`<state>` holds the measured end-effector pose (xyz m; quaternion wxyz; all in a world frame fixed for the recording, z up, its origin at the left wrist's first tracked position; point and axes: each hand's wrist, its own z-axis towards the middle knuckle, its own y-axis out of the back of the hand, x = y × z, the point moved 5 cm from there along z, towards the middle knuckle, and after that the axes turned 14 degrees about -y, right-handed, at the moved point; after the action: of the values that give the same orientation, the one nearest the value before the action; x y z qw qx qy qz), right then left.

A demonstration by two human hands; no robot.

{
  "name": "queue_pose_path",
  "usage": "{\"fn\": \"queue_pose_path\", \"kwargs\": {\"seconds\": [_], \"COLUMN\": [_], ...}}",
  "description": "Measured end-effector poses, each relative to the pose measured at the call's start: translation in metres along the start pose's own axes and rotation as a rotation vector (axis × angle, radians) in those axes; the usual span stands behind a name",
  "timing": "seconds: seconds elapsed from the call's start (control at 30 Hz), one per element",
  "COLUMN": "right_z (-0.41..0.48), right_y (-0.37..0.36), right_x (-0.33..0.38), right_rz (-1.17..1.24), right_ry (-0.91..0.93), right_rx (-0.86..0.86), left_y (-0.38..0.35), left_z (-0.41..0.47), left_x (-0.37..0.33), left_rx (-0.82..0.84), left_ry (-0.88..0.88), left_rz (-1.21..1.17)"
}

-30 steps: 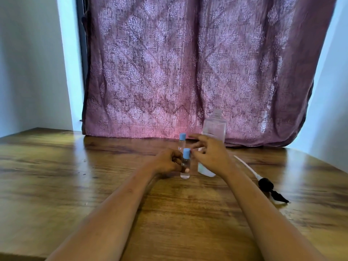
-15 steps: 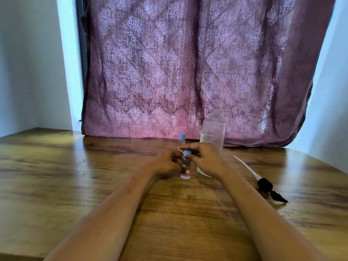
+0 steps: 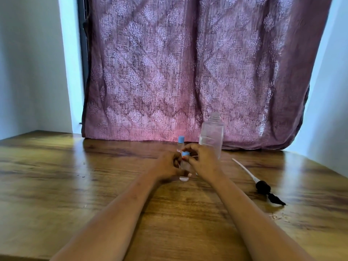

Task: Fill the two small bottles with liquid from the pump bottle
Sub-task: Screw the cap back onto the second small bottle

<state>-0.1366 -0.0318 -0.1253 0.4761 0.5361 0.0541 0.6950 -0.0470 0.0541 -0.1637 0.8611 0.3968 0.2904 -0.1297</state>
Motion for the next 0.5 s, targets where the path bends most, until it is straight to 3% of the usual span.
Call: {"fn": "queue_pose_path", "kwargs": {"seconds": [0.17,0.33,0.5], "right_z": [0.0,0.0,-0.002], "right_y": [-0.001,-0.002,-0.008], "right_x": [-0.001,-0.004,-0.005], "right_rz": [-0.003,0.081,0.104], "right_ry": [0.012,0.01,0.007], "right_rx": [0.082,0.145,0.172], "left_y": [0.004,0.001,0.003], "left_z": [-0.004,-0.007,-0.003], "left_x": [0.006,0.01,0.021], "left_rx": [0.031,0.201,0.104], "left_ry": [0.067,0.143,0.142], "left_rz": [-0.076,-0.157,-0.113]}}
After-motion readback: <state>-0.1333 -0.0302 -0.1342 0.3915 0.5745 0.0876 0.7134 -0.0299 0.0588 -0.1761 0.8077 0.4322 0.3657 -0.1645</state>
